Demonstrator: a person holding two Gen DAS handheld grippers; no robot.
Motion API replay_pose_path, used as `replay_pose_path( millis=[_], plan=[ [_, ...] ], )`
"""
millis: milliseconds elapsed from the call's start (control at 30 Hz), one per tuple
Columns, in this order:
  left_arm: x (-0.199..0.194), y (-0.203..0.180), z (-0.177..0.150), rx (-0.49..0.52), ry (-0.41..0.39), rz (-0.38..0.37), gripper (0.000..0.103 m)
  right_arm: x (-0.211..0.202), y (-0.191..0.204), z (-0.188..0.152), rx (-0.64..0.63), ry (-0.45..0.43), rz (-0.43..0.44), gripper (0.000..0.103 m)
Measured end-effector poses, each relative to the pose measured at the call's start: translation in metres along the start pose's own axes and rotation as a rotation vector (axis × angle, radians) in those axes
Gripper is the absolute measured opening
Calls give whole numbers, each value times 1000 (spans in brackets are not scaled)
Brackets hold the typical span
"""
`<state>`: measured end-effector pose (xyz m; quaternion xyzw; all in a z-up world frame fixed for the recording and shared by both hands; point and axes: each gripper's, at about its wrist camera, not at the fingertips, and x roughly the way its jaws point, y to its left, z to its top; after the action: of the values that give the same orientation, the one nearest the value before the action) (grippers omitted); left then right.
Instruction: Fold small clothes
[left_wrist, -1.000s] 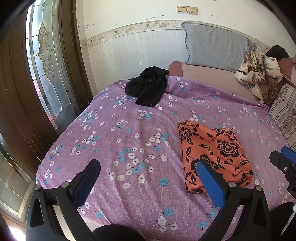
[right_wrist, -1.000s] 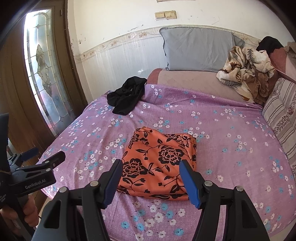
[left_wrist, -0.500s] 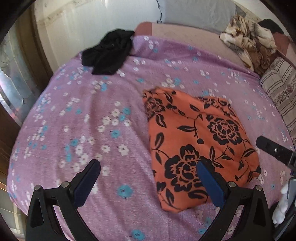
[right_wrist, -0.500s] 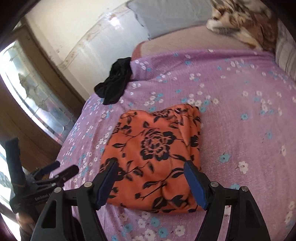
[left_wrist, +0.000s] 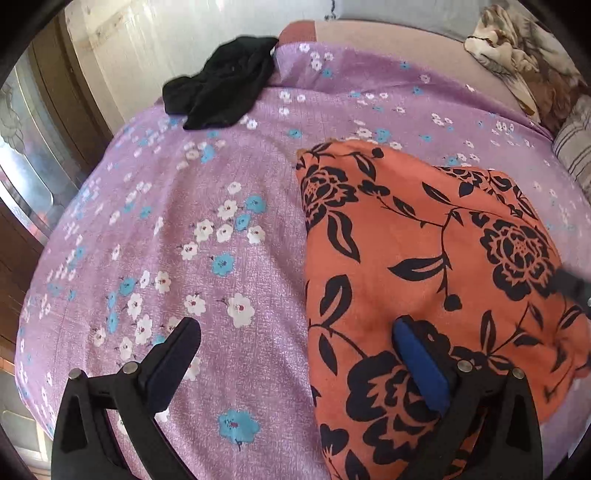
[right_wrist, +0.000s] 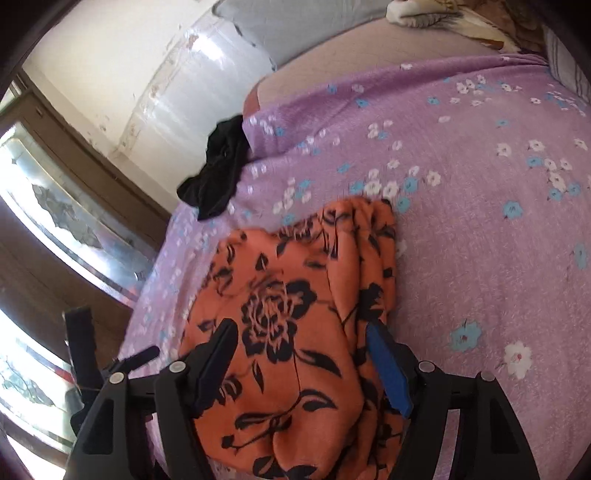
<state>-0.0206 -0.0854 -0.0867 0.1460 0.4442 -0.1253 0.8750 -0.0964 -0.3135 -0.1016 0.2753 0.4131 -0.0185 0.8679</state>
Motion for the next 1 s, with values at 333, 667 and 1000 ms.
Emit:
replay_pose_path(
  millis=[333, 667, 1000],
  plan=[
    [-54, 21, 12, -35, -55, -26, 103, -63, 28, -2, -88, -154, -14, 69],
    [-33, 21, -14, 12, 2, 54, 103, -26, 31, -16, -107, 110, 35, 37],
    [-22, 27, -18, -45, -70, -17, 103, 38, 27, 86, -90, 105, -177, 39]
  ],
)
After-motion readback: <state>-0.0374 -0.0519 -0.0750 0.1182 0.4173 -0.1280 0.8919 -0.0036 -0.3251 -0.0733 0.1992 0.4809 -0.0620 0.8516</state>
